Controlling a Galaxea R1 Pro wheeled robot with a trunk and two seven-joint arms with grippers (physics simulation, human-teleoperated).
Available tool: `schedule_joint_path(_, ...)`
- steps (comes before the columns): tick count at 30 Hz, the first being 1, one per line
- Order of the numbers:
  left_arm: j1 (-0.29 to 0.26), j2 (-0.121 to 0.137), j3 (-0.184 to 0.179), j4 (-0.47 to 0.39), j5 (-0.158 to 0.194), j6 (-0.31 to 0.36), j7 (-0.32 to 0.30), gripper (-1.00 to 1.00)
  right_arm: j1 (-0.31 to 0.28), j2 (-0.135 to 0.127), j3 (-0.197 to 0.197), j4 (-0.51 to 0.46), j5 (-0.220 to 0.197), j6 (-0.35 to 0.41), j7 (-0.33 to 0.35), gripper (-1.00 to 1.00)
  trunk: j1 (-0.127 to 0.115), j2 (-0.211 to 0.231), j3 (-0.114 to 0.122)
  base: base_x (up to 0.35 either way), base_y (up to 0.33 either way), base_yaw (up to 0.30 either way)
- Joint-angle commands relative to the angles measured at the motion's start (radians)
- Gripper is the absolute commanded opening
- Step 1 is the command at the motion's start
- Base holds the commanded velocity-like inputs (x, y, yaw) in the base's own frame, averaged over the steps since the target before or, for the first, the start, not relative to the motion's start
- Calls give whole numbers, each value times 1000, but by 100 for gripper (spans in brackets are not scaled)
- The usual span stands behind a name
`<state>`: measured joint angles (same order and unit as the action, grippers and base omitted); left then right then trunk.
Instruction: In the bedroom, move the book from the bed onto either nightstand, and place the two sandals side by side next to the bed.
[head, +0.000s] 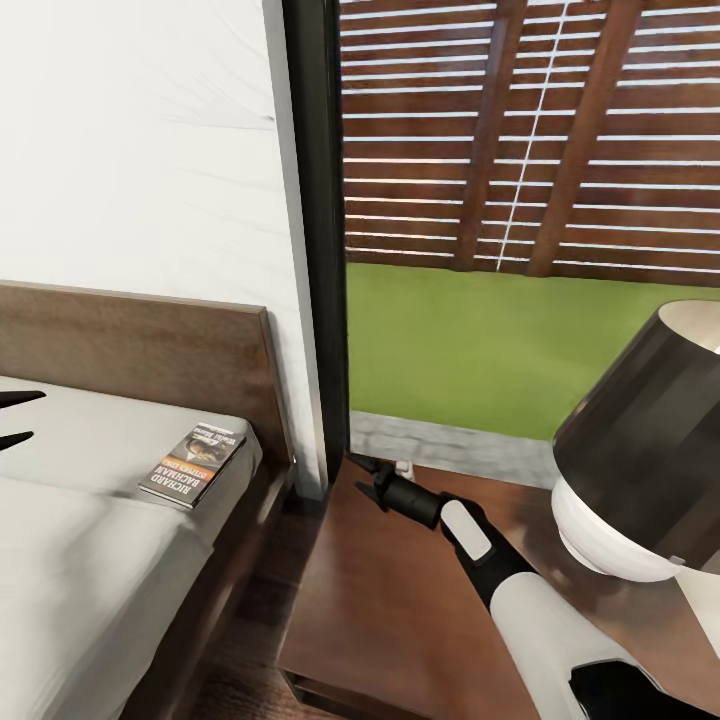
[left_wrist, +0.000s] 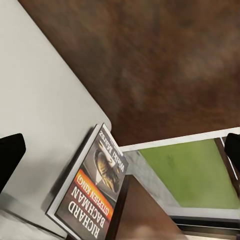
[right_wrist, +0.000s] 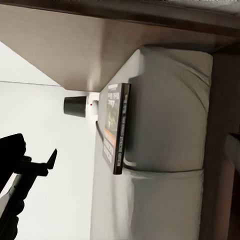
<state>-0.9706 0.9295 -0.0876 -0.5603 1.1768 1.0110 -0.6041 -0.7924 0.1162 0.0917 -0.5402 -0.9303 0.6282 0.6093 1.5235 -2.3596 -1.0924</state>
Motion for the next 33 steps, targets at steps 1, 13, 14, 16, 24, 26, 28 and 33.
schedule_joint_path(1,-2,1,-6,2,-3,-1,-10,100,-1,-1,1,0,-5,4,0,100,0,0,-1,0,0,0)
schedule_joint_path(13,-2,6,4,0,-3,-1,-8,100,-1,-3,5,0,-5,3,-1,100,0,0,-1,0,0,0)
schedule_joint_path(14,-2,8,4,0,-3,0,-9,100,-1,-3,6,0,-5,2,-2,100,0,0,-1,0,0,0)
schedule_joint_path(16,-2,15,5,0,-2,-1,-9,100,-1,-2,9,1,-3,2,-6,100,0,0,-1,0,0,0)
schedule_joint_path(24,-2,24,7,-4,-4,-2,-6,100,-1,4,12,10,-6,-2,-15,100,0,0,-1,0,0,0)
schedule_joint_path(26,-2,26,7,-6,-6,-2,-5,100,-1,5,13,11,-6,-8,-19,100,0,0,-1,0,0,0)
schedule_joint_path(28,-2,28,7,-8,-6,-2,-4,100,-1,5,12,12,-5,-19,-25,100,0,0,-1,0,0,0)
schedule_joint_path(33,-2,31,6,-11,-8,-2,-3,100,-1,5,8,13,-5,-49,-35,100,0,0,-1,0,0,0)
